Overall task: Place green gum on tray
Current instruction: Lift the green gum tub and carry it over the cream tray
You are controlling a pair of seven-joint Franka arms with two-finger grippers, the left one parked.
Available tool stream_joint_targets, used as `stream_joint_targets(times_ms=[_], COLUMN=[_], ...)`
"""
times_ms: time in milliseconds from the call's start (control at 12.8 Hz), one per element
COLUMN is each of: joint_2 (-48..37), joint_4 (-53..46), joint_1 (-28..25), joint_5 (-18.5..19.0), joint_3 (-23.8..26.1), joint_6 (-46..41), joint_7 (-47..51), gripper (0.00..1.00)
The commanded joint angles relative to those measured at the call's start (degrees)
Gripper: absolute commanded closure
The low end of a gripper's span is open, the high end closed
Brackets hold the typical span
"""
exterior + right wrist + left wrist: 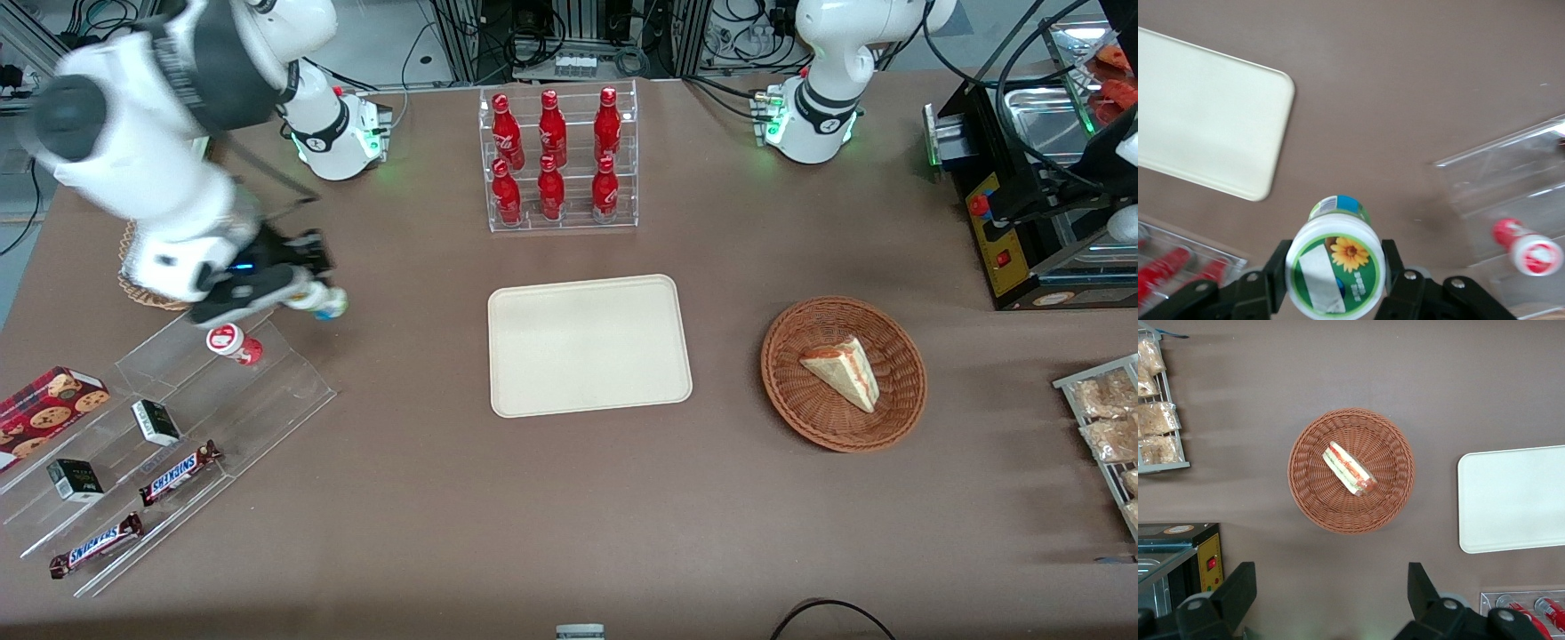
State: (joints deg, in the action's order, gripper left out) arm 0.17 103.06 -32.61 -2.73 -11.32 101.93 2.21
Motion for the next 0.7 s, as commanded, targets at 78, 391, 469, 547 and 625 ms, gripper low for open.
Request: stream_joint_targets(times_ms=[78, 391, 469, 547, 625], joint_2=[12.1, 21.4, 23.8, 26.3, 28.2], joint_4=[-9.8, -11.5, -11.5, -11.5, -11.5], joint_1=[-8.3, -16.3, -18.1, -19.9, -21.0], joint_5=[-2.1, -2.1, -2.8, -3.1, -3.1], joint_3=[-0.9, -0.9, -0.9, -0.7, -0.6], joint_6=[2.8, 13.6, 16.9, 20.2, 22.5], joint_7=[15.8, 32.5, 36.4, 40.1, 42.2], gripper=[1.00, 1.00, 1.00, 1.00, 1.00])
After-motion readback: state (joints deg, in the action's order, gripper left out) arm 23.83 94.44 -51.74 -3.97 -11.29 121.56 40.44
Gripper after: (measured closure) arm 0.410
